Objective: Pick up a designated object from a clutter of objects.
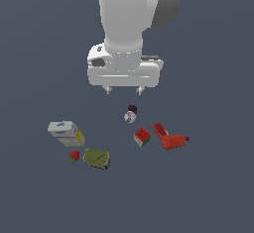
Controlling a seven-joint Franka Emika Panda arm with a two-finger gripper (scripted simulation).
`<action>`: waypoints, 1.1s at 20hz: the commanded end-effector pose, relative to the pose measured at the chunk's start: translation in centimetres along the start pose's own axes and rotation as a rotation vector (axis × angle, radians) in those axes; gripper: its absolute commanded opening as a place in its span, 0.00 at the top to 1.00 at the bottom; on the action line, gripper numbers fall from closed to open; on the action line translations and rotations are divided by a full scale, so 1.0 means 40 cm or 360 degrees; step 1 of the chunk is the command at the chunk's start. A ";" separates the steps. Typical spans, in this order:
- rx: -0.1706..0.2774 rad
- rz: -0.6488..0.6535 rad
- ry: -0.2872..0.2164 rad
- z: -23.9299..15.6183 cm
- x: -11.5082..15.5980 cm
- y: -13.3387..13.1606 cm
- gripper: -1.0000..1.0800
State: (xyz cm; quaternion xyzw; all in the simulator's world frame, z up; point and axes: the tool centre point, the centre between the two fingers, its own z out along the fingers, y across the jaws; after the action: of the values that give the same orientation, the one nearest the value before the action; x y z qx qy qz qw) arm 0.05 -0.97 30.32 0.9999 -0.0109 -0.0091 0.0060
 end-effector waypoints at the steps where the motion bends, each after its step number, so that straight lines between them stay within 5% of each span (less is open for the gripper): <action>1: 0.0000 0.0000 0.0000 0.000 0.000 0.000 0.04; 22: -0.0019 -0.0054 -0.0053 0.047 -0.007 -0.005 0.04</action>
State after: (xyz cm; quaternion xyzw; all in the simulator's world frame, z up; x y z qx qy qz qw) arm -0.43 -0.90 28.87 0.9996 -0.0012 -0.0260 0.0111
